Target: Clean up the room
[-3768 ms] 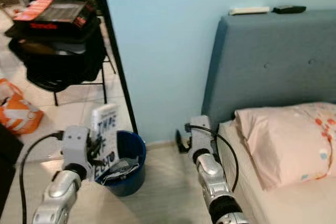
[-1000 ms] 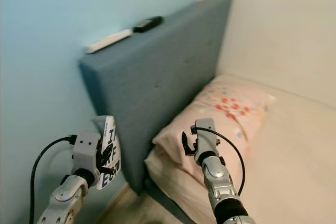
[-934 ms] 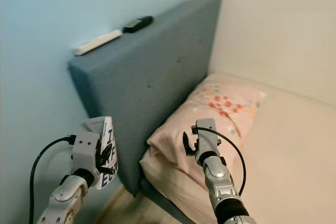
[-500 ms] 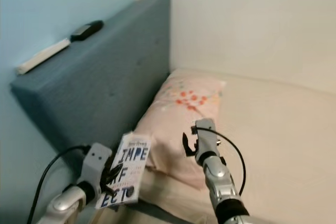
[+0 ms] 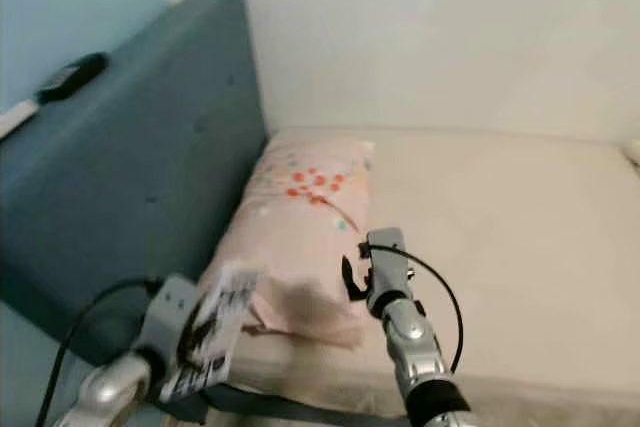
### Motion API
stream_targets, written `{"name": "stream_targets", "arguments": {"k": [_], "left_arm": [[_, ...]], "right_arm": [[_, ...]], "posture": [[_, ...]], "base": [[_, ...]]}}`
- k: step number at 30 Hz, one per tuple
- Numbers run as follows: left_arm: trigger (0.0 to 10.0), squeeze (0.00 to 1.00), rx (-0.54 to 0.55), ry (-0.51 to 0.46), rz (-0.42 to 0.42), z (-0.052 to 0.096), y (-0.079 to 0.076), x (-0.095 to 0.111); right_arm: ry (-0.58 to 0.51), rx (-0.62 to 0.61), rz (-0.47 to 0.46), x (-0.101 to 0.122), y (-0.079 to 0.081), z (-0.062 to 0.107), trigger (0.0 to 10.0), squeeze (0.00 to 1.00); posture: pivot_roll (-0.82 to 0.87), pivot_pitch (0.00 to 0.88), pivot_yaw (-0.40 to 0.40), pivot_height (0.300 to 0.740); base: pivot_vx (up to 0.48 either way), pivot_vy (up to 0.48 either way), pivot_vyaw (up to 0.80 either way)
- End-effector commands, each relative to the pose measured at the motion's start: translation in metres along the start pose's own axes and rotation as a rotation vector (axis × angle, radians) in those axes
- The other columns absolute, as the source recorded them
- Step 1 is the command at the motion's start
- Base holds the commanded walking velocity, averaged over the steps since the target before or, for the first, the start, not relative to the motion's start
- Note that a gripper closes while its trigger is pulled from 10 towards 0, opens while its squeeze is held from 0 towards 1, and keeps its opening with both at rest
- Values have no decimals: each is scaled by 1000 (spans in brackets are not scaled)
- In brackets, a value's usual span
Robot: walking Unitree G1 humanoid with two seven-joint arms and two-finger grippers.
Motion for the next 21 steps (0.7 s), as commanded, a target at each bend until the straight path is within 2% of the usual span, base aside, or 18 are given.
{"name": "stream_targets", "arguments": {"k": [1,5,10,14,17,21], "left_arm": [[10000,0,64,-22,10,2,9,0],[10000,0,86,-57,74,-1,5,7],[10000,0,91,-84,70,-4,1,11],[10000,0,134,-95,70,-4,5,13],[10000,0,208,-110,80,-2,15,14],[10000,0,251,-114,97,3,23,11]], "right_arm": [[9,-5,-20,-3,1,1,10000,0],[13,-18,-21,-5,-3,3,10000,0],[16,-21,-20,-6,-5,3,10000,0],[15,-22,-20,-5,-5,3,10000,0],[21,-11,-18,-7,-4,3,10000,0],[34,14,-4,-9,1,3,10000,0]], "posture": [[40,109,-5,740],[35,110,-3,740],[33,111,-2,740],[33,113,-2,740],[33,113,-2,740],[39,116,-10,740]], "base": [[0,0,-800],[0,0,-800],[0,0,-800],[0,0,-800],[0,0,-525],[0,0,0]]}}
Point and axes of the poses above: a point about 5 cm out from each wrist's last joint towards the gripper, its own z axis pointing back from the gripper into the wrist, its own x axis along the axis of the wrist's last joint, y = z × x, the point moved 6 cm from there along -z, pointing out of the wrist towards the gripper, and after that the axes turned 12 degrees about z, right-handed, at the moved point
